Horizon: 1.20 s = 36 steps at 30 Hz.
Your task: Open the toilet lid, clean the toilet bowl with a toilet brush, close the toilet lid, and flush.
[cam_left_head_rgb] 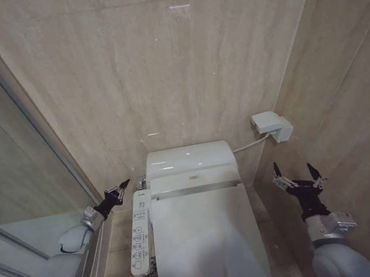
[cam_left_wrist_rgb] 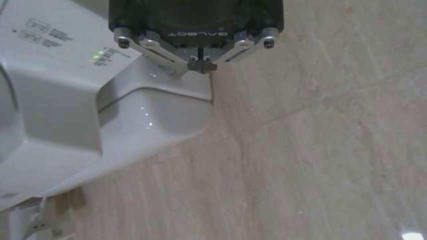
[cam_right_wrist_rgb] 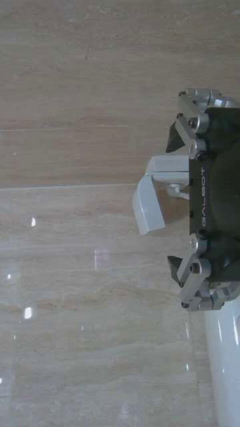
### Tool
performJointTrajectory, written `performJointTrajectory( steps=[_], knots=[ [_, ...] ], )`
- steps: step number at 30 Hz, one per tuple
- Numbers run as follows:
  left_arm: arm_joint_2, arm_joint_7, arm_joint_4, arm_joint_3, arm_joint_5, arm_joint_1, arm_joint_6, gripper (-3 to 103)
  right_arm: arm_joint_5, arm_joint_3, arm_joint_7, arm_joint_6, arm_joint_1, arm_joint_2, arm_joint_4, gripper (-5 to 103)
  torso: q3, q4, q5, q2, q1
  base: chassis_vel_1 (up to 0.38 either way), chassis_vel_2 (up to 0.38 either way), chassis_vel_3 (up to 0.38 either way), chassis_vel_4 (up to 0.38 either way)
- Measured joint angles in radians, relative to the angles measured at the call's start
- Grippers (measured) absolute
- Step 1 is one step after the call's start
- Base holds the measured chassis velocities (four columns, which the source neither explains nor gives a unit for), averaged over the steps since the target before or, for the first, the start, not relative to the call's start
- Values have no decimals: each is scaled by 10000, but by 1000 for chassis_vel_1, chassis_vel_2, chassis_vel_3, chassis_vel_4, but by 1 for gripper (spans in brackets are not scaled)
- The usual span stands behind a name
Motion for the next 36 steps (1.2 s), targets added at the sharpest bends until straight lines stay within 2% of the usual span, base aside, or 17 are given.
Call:
performJointTrajectory(
  steps=[11, 18, 26, 36],
  knots=[
    [93, 298, -188, 176, -5, -192, -97, 0, 0, 0, 0, 0, 0, 0, 0, 100, 0, 0, 1, 0, 0, 0, 0, 0, 0],
    [-33, 708, 288, 406, 2, -336, -292, 0, 0, 0, 0, 0, 0, 0, 0, 100, 0, -1, 1, 0, 0, 0, 0, 0, 0],
    [-210, 1314, 856, 267, 153, -416, -478, 0, 0, 0, 0, 0, 0, 0, 0, 100, 0, 0, 0, 0, 0, 0, 0, 0, 0],
    [-464, 1530, 1382, 242, 244, -609, -608, 0, 0, -1, 0, 0, 0, 0, 0, 100, 0, 2, 2, 0, 0, 0, 0, 0, 0]
  ],
)
